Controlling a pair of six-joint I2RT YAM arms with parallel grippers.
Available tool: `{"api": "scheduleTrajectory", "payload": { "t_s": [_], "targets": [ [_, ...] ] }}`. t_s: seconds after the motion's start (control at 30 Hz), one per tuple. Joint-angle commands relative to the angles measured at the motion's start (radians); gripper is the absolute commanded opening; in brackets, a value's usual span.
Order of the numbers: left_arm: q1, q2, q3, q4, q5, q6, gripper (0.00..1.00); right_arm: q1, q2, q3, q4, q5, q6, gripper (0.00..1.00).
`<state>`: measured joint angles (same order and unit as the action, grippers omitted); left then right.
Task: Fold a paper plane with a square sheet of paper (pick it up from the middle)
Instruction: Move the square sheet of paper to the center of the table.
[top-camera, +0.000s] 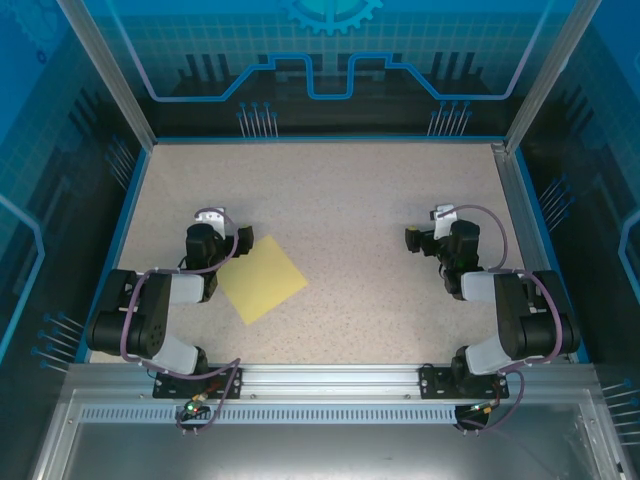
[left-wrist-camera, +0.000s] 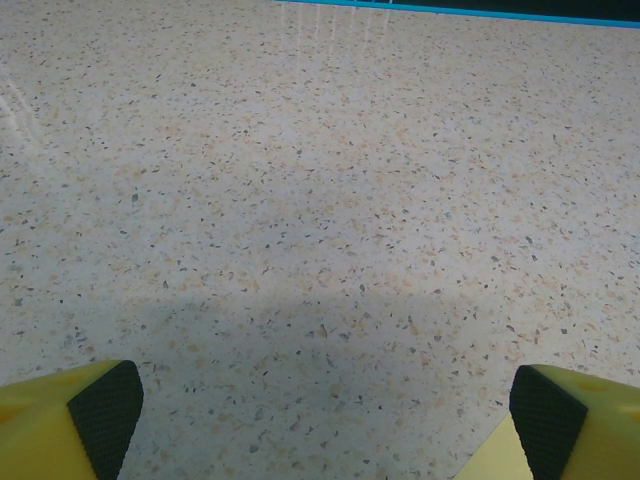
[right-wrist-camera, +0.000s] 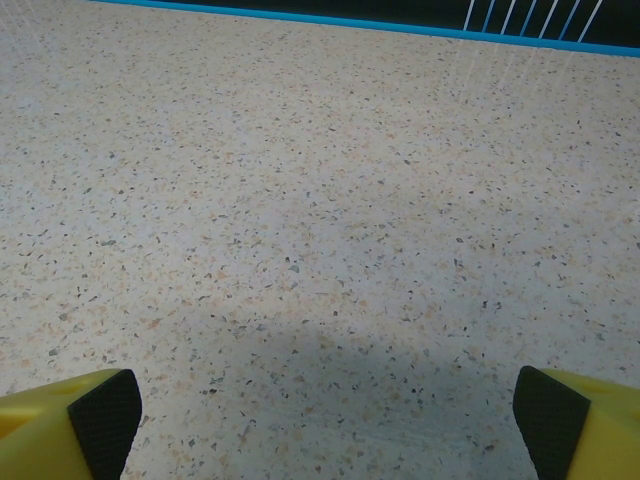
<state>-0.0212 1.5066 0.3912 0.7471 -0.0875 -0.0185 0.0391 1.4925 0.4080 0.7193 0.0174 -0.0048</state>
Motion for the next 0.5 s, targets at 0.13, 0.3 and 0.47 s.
{"api": "scheduleTrajectory", "payload": {
  "t_s": [0.13,0.3,0.47],
  "targets": [
    [0.014,0.007,0.021,0.046,0.037,0.023,0.99,0.008,0.010,0.023,0.033,-0.012,-0.011,0.99],
    [0.015,-0.079,0.015,-0.013,0.017,0.009,0.98,0.037,-0.057,0.031,-0.036,0.020,-0.037,0.99],
    [0.028,-0.191,0.058,-0.212,0.019,-0.047,0.99,0.040,-0.158,0.182,-0.434,0.047,0.034,1.00]
  ]
}}
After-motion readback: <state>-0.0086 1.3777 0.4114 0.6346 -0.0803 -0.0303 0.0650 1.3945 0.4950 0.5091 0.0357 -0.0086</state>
